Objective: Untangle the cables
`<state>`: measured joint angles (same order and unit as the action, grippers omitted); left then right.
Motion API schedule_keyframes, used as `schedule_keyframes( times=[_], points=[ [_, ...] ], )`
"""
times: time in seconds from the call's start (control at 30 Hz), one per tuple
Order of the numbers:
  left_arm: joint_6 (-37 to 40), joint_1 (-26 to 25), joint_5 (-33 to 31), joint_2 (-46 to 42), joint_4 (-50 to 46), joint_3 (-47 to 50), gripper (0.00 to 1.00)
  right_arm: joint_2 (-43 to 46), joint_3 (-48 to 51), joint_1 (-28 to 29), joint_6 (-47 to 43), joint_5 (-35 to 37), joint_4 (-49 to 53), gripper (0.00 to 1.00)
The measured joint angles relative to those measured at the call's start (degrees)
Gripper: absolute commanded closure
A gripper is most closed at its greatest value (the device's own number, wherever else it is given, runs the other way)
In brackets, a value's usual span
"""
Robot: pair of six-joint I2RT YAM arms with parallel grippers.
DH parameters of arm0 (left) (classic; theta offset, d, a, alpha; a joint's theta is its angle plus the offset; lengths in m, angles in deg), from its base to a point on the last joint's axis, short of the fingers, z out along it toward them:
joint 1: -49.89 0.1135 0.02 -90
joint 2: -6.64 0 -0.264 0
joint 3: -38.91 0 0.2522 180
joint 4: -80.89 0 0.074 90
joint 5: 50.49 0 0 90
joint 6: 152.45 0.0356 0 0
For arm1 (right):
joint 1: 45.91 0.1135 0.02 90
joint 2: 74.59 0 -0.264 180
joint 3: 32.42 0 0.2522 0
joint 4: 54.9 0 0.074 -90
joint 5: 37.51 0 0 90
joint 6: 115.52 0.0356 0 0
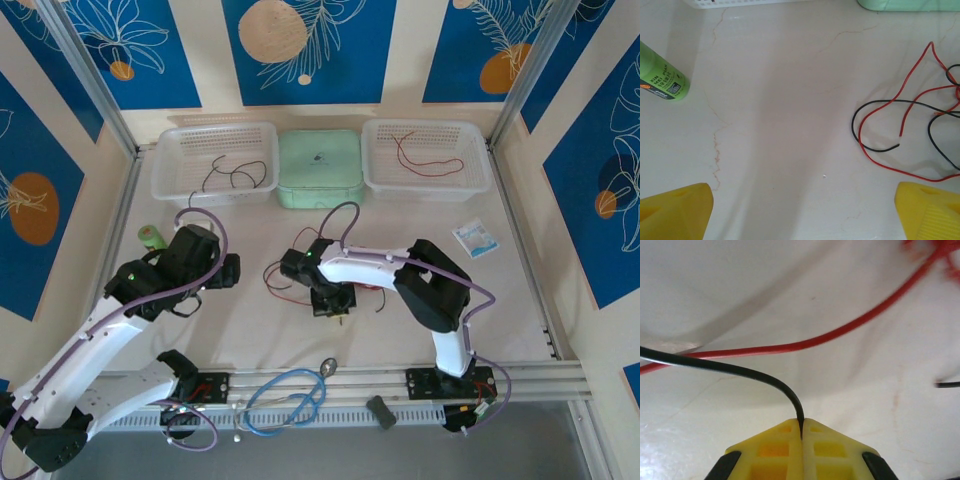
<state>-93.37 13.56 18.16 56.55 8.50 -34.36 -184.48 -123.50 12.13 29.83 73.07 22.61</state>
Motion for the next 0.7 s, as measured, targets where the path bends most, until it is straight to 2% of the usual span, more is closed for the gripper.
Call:
schedule_keyframes(
  times=[0.3,0.53,0.7],
  points=[
    [1.46,0.0,8.68,1.64,6.36,3.15,0.13,16.0,-3.54,-1.31,-7.32,3.48,3.89,1.0],
    [1.44,0.0,14.38,4.81,13.27,5.6,0.13,20.44,-5.31,-4.33,-12.44,4.04,7.08,1.0],
    [1.46,-0.04,15.21,4.81,15.47,5.64,0.13,25.09,-13.73,-6.86,-15.21,5.03,9.86,1.0]
  ],
)
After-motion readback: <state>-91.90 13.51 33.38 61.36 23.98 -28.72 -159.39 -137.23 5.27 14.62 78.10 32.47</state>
